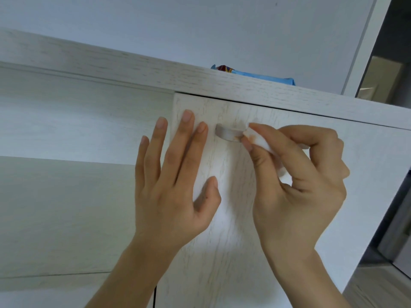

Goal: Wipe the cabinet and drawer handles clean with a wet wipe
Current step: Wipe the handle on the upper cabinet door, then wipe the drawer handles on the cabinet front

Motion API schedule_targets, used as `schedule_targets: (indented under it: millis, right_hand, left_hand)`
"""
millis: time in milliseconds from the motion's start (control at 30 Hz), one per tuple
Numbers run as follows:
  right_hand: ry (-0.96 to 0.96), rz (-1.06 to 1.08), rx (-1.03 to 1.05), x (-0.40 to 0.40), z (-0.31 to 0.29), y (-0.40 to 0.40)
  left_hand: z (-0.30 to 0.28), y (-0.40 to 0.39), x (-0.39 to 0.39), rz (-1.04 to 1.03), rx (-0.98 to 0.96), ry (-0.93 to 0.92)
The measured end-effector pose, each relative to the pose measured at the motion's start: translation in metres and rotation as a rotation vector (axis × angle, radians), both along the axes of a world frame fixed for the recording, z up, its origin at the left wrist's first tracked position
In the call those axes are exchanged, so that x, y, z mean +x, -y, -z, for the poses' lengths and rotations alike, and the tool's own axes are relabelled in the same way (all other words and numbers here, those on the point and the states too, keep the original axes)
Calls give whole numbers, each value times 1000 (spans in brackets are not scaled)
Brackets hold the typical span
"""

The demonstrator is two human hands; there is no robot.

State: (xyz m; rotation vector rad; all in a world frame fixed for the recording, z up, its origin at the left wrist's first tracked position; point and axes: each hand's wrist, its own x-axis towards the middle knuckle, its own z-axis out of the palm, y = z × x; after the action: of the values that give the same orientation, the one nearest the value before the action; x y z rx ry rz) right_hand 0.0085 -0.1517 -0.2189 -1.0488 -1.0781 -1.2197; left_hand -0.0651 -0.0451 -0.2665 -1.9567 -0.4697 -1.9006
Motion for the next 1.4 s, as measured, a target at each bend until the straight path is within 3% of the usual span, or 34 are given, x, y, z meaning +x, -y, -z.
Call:
schedule_targets:
  millis: [333, 467, 700, 867, 1067, 1400]
  right_hand:
    - [7, -61, -133, -18, -7, -18]
    - [-47, -19, -129, -29, -5, -32]
    - [39, -3, 25, -47, 22, -43]
    - [106, -264, -158, -76, 50, -51]
    - [-168, -791, -441, -103, 65, -66]
    - [-353, -893, -788, -106, 86, -95]
  left_hand:
    - [-2, 2, -4, 68, -98, 74]
    - [17, -6, -37, 49, -232, -47]
    - [60, -13, -101, -181, -499, -210]
    - [75, -9, -127, -326, -575, -305]
    - [80, 8, -167, -482, -650, -361]
    - [78, 20, -202, -675, -727, -564]
